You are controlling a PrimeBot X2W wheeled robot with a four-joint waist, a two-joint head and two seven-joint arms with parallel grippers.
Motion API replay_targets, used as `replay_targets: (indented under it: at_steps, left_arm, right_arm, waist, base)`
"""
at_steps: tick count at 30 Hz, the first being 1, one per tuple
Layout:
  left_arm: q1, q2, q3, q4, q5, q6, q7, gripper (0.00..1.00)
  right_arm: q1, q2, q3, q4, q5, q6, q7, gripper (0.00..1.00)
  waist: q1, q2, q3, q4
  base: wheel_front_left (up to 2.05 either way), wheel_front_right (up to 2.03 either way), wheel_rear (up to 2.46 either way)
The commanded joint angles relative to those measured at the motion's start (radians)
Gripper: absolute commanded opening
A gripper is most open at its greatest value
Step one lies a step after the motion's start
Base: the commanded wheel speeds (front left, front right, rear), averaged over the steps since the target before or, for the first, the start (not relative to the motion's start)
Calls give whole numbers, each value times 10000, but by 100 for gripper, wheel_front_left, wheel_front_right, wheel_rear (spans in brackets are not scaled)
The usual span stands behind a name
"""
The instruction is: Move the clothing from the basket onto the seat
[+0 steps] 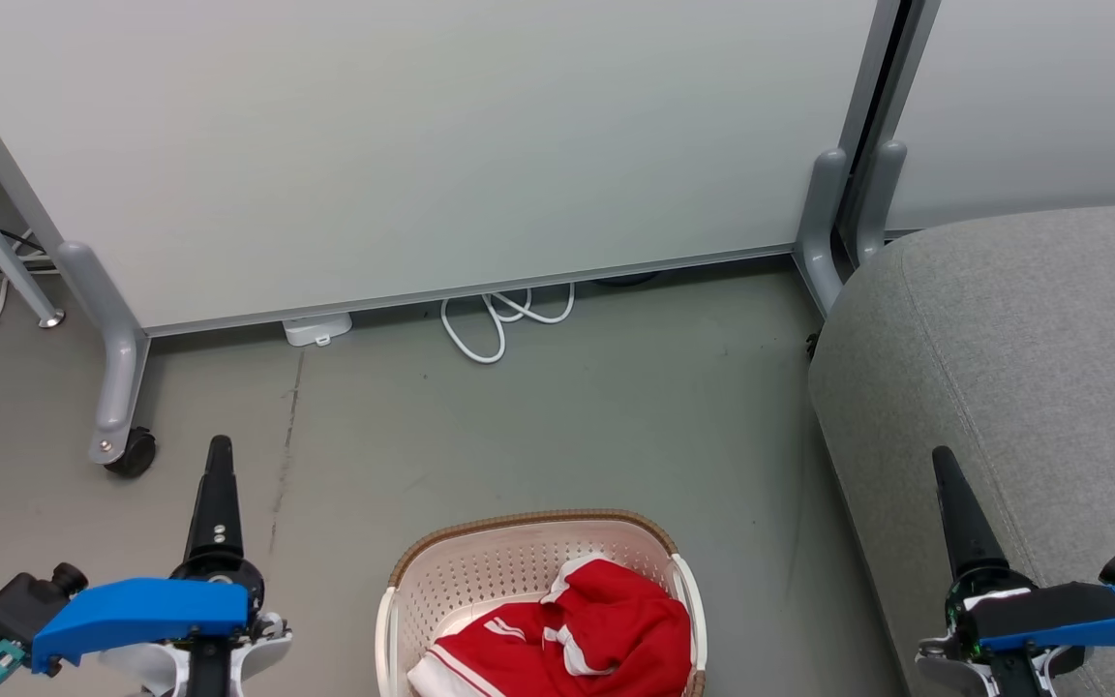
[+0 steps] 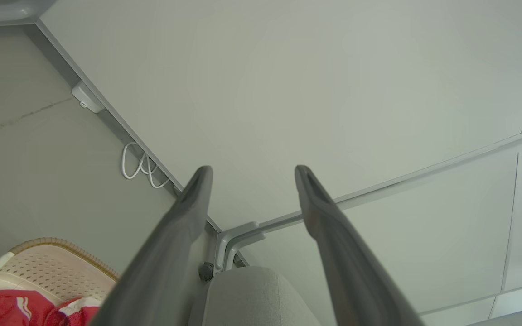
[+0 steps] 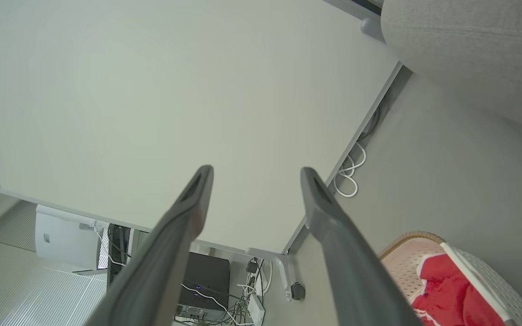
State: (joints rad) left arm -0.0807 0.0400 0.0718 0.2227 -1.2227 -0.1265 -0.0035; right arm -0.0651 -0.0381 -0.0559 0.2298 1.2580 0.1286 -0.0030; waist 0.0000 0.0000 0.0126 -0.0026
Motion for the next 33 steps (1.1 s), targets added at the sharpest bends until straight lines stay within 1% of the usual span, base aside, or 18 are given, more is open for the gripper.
replay_targets:
  at_steps: [1, 13, 18, 22, 23, 24, 26, 33]
  left_arm:
    - [-314, 83, -116, -249, 598, 94, -126, 100]
    - [-422, 91, -795, -456, 3437, 665, -571, 100]
    - [-458, 122, -1032, -437, 4312, 815, -741, 100]
    - [-474, 174, -1194, -417, 4877, 906, -869, 100]
    - [-474, 174, -1194, -417, 4877, 906, -869, 100]
    - [-519, 247, -1441, -365, 5647, 1023, -1059, 100]
    - [-519, 247, -1441, -365, 5647, 1023, -1059, 100]
    - [-554, 341, -1707, -294, 6471, 1107, -1260, 100]
  right_arm:
    - [-290, -65, 66, -241, -535, 12, -130, 100]
    - [-301, -81, 311, -467, -2894, 14, -573, 100]
    - [-314, -88, 419, -500, -3695, 16, -745, 100]
    - [-311, -93, 502, -515, -4273, 17, -874, 100]
    - [-311, -93, 502, -515, -4273, 17, -874, 100]
    - [-313, -101, 588, -480, -5090, 18, -1064, 100]
    - [-313, -101, 588, -480, -5090, 18, -1064, 100]
    - [-333, -109, 686, -453, -5938, 20, -1264, 100]
  waist:
    - [0, 0, 5, -2]
    - [0, 0, 44, -12]
    - [0, 0, 52, -15]
    - [0, 0, 50, -18]
    - [0, 0, 50, -18]
    - [0, 0, 57, -13]
    - [0, 0, 57, -13]
    - [0, 0, 68, -8]
  base:
    - [0, 0, 0]
    - [0, 0, 0]
    - [0, 0, 0]
    - [0, 0, 0]
    - [0, 0, 0]
    - [0, 0, 0]
    - [0, 0, 0]
    - [0, 0, 0]
